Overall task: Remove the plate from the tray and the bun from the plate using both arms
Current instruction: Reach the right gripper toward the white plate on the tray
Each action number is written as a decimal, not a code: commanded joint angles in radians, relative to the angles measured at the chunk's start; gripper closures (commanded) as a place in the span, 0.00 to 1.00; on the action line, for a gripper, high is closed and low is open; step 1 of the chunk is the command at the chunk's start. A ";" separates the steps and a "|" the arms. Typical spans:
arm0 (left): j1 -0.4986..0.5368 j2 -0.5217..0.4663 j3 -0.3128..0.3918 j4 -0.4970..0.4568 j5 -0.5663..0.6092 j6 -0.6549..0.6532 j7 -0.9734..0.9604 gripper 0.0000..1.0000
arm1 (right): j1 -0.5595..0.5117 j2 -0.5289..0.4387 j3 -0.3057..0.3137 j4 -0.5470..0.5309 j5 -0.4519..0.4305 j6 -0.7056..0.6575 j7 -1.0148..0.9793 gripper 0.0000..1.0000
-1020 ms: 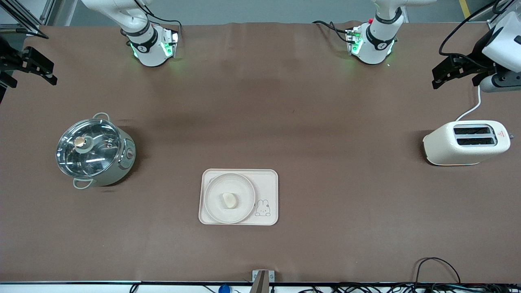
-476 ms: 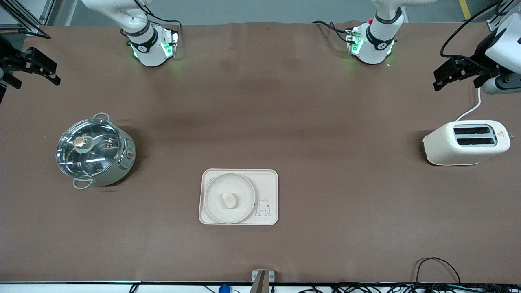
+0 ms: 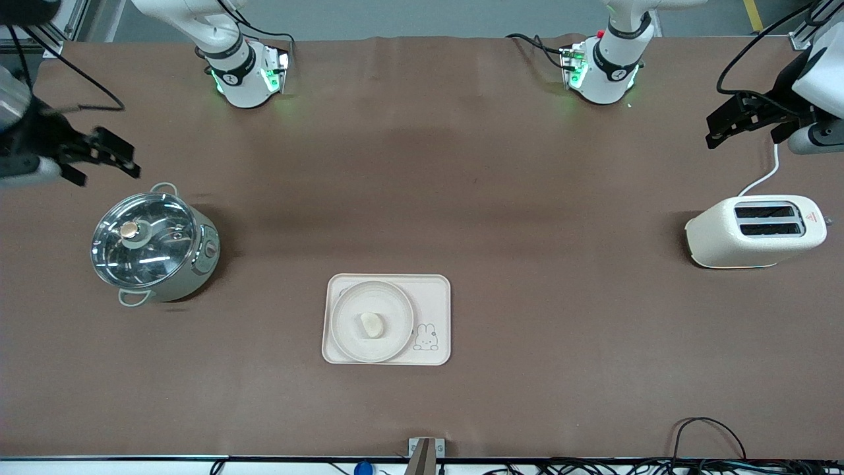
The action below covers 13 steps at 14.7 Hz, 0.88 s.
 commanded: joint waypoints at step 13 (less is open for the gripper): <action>-0.007 0.005 -0.005 0.027 0.021 0.018 -0.009 0.00 | 0.194 0.474 -0.003 0.108 0.253 0.452 0.192 0.00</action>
